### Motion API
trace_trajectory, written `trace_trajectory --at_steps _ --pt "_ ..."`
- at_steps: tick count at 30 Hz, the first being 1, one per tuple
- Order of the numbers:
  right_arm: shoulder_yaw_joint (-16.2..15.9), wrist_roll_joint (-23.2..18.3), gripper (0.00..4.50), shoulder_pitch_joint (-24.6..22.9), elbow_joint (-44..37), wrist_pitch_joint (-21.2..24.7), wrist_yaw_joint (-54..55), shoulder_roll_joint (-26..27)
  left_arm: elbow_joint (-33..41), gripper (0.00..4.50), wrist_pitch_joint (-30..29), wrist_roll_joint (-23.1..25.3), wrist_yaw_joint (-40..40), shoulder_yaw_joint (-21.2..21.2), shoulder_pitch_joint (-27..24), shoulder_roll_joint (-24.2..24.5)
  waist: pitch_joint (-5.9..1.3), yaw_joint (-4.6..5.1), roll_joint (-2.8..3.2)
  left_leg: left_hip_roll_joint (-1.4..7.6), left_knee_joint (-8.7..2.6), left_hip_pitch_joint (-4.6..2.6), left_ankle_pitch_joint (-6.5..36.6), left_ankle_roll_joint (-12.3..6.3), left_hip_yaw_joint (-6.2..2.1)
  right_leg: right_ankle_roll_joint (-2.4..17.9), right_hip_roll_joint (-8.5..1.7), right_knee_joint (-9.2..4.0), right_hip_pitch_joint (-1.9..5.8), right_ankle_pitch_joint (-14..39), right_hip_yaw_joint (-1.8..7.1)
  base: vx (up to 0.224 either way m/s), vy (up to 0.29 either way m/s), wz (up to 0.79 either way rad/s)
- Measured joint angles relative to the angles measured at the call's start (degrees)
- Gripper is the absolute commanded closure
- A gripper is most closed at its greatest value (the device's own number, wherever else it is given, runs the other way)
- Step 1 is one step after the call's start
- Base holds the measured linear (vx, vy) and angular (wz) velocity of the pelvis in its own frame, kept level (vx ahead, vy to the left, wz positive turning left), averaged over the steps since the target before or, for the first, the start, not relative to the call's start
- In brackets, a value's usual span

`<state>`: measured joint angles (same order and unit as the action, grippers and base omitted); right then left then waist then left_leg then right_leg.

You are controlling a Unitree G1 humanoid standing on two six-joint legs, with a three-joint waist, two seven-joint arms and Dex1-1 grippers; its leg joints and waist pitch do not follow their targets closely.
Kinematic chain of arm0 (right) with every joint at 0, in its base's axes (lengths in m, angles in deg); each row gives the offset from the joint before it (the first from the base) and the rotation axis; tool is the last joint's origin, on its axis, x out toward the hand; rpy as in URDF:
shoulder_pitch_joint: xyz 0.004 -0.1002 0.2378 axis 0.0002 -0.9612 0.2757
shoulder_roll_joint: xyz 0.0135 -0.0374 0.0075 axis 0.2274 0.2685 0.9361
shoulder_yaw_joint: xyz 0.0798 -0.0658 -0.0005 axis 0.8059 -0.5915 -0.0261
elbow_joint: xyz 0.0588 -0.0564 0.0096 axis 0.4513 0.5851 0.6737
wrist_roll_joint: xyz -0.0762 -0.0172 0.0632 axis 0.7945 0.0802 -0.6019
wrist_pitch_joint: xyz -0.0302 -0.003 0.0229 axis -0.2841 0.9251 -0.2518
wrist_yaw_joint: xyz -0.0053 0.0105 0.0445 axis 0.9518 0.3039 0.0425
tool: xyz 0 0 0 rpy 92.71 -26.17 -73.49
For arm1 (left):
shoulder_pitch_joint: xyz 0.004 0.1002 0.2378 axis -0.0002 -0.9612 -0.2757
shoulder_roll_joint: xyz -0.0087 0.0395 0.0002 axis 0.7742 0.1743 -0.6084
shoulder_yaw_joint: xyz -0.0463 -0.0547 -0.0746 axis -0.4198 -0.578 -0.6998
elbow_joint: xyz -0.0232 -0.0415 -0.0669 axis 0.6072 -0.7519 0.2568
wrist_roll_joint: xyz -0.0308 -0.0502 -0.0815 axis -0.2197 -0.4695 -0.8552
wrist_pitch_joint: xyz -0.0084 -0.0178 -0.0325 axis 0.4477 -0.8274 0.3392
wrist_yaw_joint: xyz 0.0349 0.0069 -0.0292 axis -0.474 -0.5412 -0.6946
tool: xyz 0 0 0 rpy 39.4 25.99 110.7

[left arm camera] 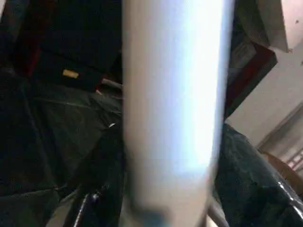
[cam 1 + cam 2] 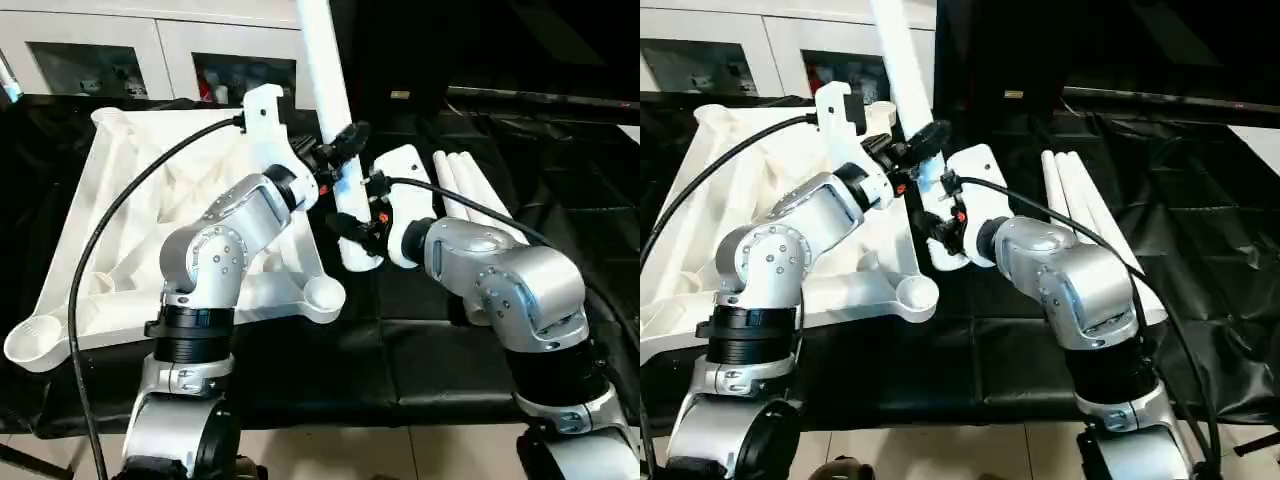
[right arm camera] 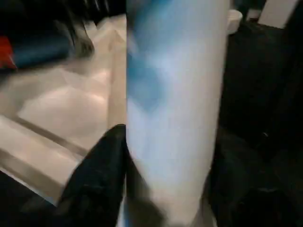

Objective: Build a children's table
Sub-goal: Pick table leg

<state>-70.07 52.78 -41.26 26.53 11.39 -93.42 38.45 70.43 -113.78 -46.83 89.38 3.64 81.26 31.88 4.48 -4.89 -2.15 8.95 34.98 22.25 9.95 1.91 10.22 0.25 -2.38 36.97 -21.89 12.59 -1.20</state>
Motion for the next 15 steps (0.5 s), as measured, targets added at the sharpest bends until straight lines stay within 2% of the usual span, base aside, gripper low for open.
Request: trace_trajectory --at_steps 2,4,6,9,13,15 --pt "1.0 -1.1 1.46 0.0 0.0 0.1 -1.2 -0.9 0.1 2.33 -0.6 -0.7 1.6 0.1 0.0 0.4 0.02 -0.06 -0.03 0.00 0.00 0.02 0.0 0.00 0.00 0.0 0.00 -0.01 0.00 0.0 0.00 0.000 0.000 0.00" --pt "2.5 -4.5 1.36 -0.1 -0.6 2.2 -5.3 -3.8 0.5 2.55 -1.3 -1.2 6.2 1.9 0.0 3.2 0.02 -0.19 -0.04 0.00 0.01 0.03 0.0 -0.01 0.00 0.0 -0.01 -0.03 0.00 0.0 0.00 0.000 0.000 0.00" --pt "4.3 -8.1 1.32 -1.1 -2.7 4.3 -10.2 -7.3 1.4 2.63 -1.9 -1.8 11.5 3.5 0.0 6.2 0.03 -0.26 -0.06 0.00 0.00 0.04 0.0 -0.01 0.00 0.0 -0.01 -0.05 0.00 0.0 0.00 0.000 0.000 0.00" --pt "5.6 -11.8 1.32 -3.0 -5.6 5.9 -15.8 -11.1 2.0 2.65 -3.1 -3.3 17.3 4.3 0.1 8.2 0.03 -0.24 -0.08 0.00 0.01 0.02 0.0 -0.04 0.01 0.0 -0.01 -0.05 0.02 0.0 0.00 0.000 0.000 0.00" --pt "6.5 -14.2 1.32 -4.1 -7.0 6.7 -18.5 -11.6 2.7 2.65 -6.2 -8.8 22.0 3.4 0.1 7.7 0.03 -0.11 -0.07 0.00 0.02 -0.01 0.0 -0.05 0.01 0.0 -0.01 0.01 0.01 0.0 0.00 0.000 0.000 0.00" --pt "6.6 -15.3 1.50 -4.4 -7.3 6.8 -19.9 -12.5 3.9 2.65 -8.0 -11.6 24.9 3.3 0.1 8.6 0.03 -0.12 -0.07 0.01 0.01 -0.05 0.0 -0.06 0.01 0.0 0.00 0.04 0.01 0.0 0.00 0.000 0.000 0.00"
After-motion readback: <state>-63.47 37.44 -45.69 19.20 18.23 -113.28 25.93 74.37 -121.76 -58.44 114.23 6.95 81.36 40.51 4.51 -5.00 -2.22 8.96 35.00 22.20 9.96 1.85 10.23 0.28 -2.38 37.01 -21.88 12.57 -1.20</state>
